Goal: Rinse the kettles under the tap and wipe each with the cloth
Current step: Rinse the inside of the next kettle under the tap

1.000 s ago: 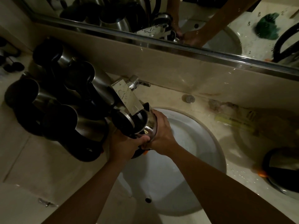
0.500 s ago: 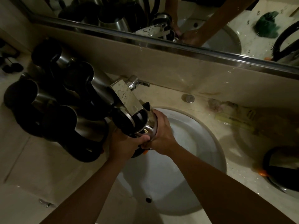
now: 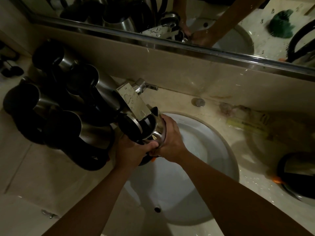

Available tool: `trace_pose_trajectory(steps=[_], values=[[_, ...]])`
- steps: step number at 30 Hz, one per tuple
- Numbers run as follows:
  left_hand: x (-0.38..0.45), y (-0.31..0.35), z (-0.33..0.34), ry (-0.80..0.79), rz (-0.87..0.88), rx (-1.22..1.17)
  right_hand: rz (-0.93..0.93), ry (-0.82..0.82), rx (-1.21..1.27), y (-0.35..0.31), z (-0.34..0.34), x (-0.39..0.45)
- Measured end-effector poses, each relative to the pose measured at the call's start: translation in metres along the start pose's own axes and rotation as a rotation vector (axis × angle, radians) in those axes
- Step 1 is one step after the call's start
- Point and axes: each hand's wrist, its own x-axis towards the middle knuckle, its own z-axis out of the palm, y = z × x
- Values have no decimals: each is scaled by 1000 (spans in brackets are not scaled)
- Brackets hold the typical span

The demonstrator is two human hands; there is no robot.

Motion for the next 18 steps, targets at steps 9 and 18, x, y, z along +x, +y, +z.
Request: trace_pose_trajectory(steps=[9, 18], values=[[3, -8, 1, 5, 1, 3, 3, 5, 8, -2, 1, 0], [1, -5, -2, -8, -15, 8, -18, 16, 18, -1, 2, -2]])
